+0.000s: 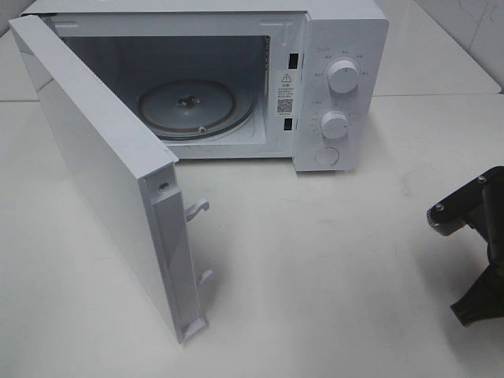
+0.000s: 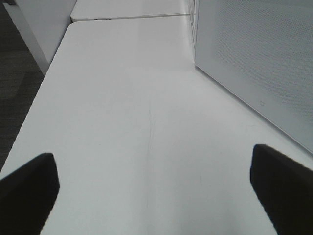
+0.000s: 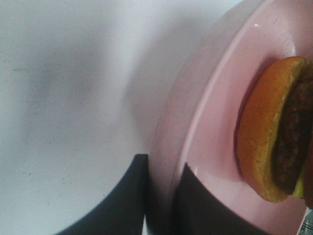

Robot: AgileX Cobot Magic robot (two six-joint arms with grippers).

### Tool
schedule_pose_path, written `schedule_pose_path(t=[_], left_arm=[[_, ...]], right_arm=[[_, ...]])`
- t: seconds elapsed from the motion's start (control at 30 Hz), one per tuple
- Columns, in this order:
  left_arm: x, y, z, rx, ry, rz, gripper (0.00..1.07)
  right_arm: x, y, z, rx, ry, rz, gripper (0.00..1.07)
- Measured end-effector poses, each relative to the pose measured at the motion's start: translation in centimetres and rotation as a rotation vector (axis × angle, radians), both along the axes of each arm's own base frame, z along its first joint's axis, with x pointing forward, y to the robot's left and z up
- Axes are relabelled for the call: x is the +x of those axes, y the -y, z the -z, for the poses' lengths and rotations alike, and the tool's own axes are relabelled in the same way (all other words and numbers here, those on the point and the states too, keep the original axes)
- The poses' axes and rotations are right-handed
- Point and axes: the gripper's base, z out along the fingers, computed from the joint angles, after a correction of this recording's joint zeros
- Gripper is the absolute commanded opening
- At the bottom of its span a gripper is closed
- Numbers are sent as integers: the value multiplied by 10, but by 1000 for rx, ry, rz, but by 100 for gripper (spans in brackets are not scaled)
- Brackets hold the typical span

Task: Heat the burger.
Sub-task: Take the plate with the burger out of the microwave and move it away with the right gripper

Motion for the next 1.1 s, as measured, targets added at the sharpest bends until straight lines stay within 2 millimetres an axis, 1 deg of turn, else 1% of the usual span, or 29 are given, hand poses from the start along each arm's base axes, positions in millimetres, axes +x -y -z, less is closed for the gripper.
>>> schedule_pose_path(t=[0.03, 0.07, 0.27, 0.33, 0.47, 0.5, 0.67, 0.7, 0.73, 0.77, 0.8, 0.83, 0.87, 0.9, 0.93, 0.97, 1.0, 1.03, 1.07, 1.1], left_arm=[[0, 0, 0, 0, 0, 0, 100], [0, 0, 0, 0, 0, 0, 100], [0, 0, 0, 0, 0, 0, 100], [0, 0, 0, 0, 0, 0, 100], [0, 0, 0, 0, 0, 0, 100], [0, 0, 0, 0, 0, 0, 100], [0, 0, 0, 0, 0, 0, 100], [0, 0, 0, 0, 0, 0, 100], [0, 0, 0, 0, 0, 0, 100], [0, 0, 0, 0, 0, 0, 100], [0, 0, 0, 0, 0, 0, 100], [0, 0, 0, 0, 0, 0, 100], [0, 0, 0, 0, 0, 0, 100], [0, 0, 0, 0, 0, 0, 100], [0, 0, 0, 0, 0, 0, 100], [0, 0, 0, 0, 0, 0, 100], [0, 0, 0, 0, 0, 0, 100], [0, 0, 0, 0, 0, 0, 100], [0, 0, 0, 0, 0, 0, 100], [0, 0, 0, 0, 0, 0, 100]], right_arm=[[0, 0, 0, 0, 0, 0, 1], [1, -1, 5, -9, -10, 11, 1], [4, -4, 16, -20, -26, 35, 2], [7, -6, 24, -4, -28, 33, 2], [9, -9, 32, 15, -25, 32, 3], [10, -10, 37, 22, -22, 34, 4], [12, -10, 46, 3, 0, 50, 8], [12, -10, 48, -1, 3, 56, 11], [12, -10, 48, -1, 3, 56, 11], [13, -9, 50, -10, 10, 58, 16], [13, -9, 50, -10, 10, 58, 16], [13, -9, 51, -16, 11, 58, 19], [14, -8, 50, -32, 16, 55, 26], [14, -8, 50, -32, 16, 55, 26], [15, -7, 48, -48, 16, 52, 35], [15, -7, 48, -48, 16, 52, 35], [17, -9, 47, -45, 7, 55, 42], [17, -10, 47, -44, 2, 54, 45], [17, -10, 47, -44, 2, 54, 45], [19, -12, 43, -35, -9, 48, 49]])
